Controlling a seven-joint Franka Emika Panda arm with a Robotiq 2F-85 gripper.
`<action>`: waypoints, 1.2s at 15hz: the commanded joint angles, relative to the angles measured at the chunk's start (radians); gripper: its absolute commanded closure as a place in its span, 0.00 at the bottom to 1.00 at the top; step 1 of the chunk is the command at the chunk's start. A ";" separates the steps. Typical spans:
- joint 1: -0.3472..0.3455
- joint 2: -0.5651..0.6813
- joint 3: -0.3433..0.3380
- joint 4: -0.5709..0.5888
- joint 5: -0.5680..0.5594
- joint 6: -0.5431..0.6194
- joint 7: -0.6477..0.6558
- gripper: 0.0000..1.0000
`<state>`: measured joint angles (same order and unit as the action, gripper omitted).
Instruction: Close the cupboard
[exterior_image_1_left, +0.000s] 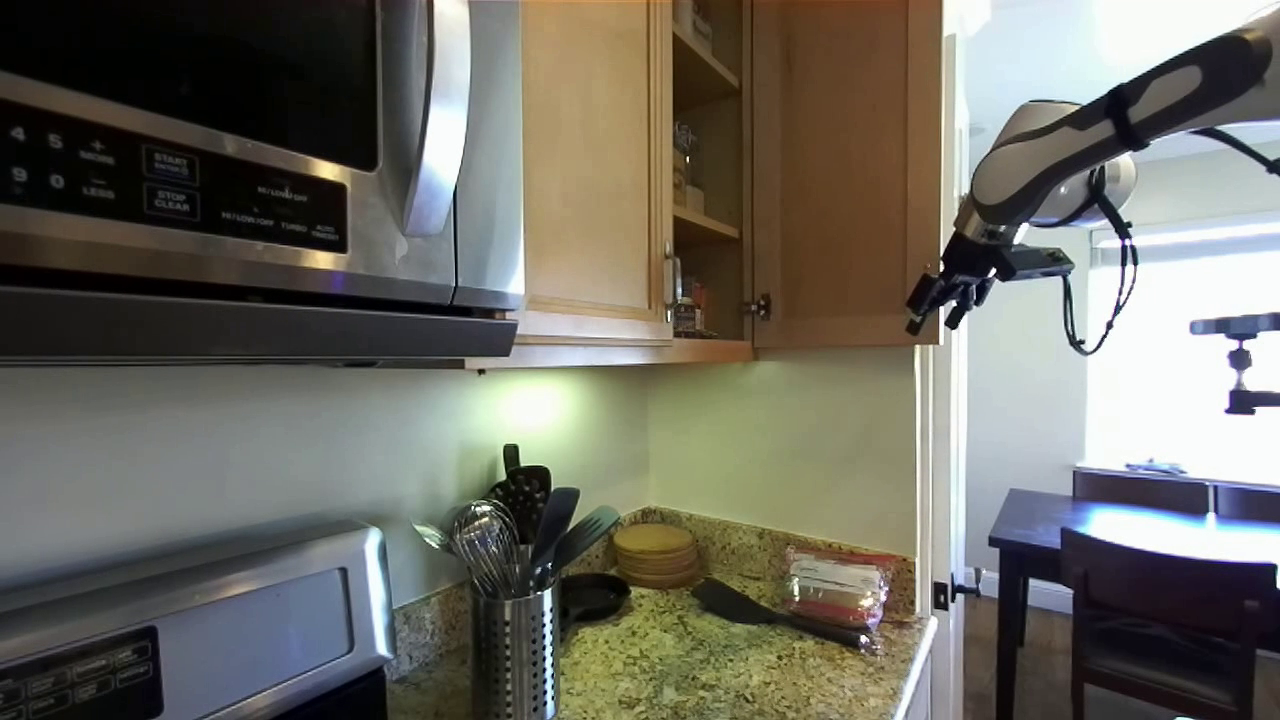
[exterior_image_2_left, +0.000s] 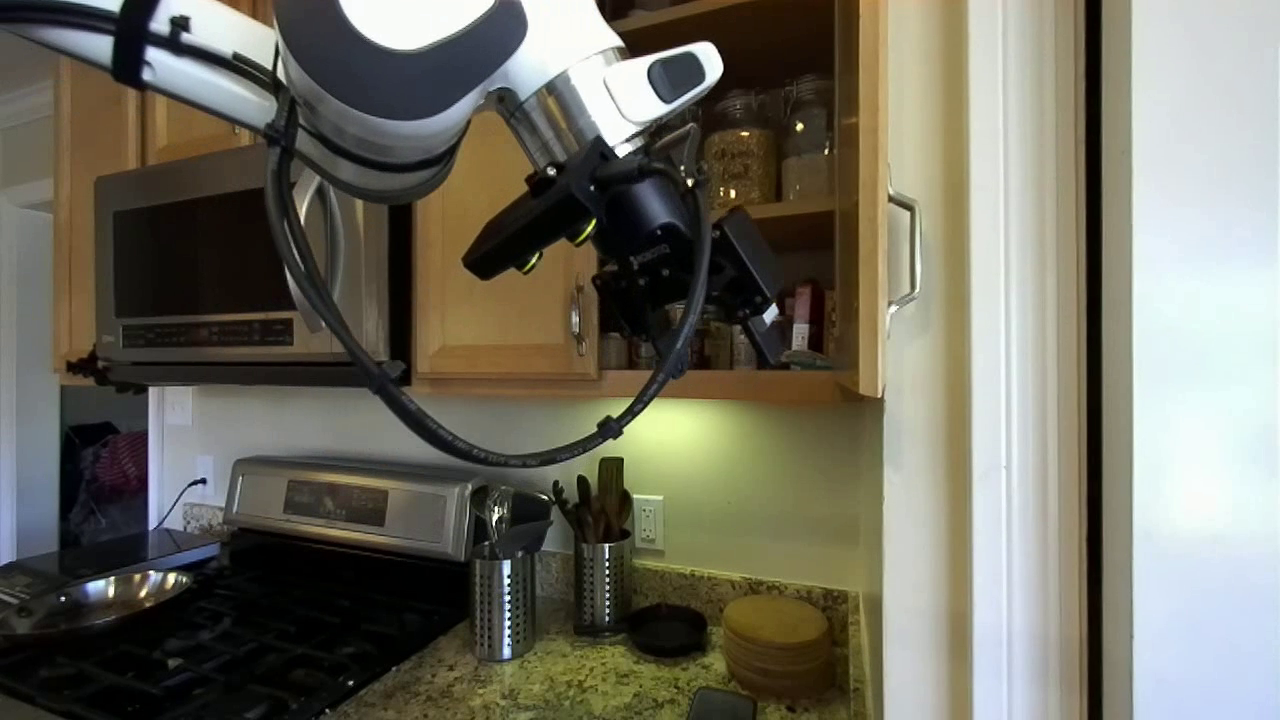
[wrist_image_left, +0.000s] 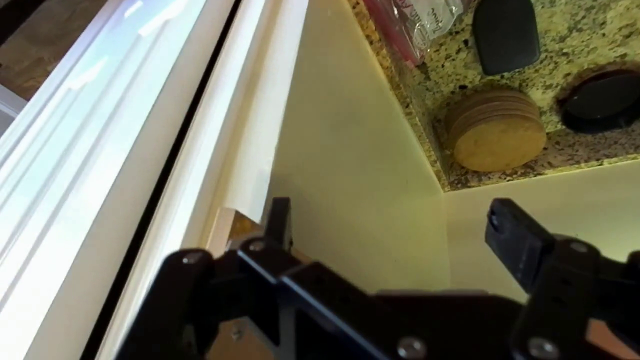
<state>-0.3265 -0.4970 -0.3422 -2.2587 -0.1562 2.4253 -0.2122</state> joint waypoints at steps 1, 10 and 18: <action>0.005 0.051 -0.015 0.068 -0.014 -0.027 -0.047 0.00; -0.042 0.158 -0.026 0.136 -0.094 0.007 -0.012 0.00; 0.025 0.208 -0.094 0.139 0.113 0.109 -0.132 0.00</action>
<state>-0.3410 -0.3109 -0.3974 -2.1300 -0.1162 2.4851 -0.2808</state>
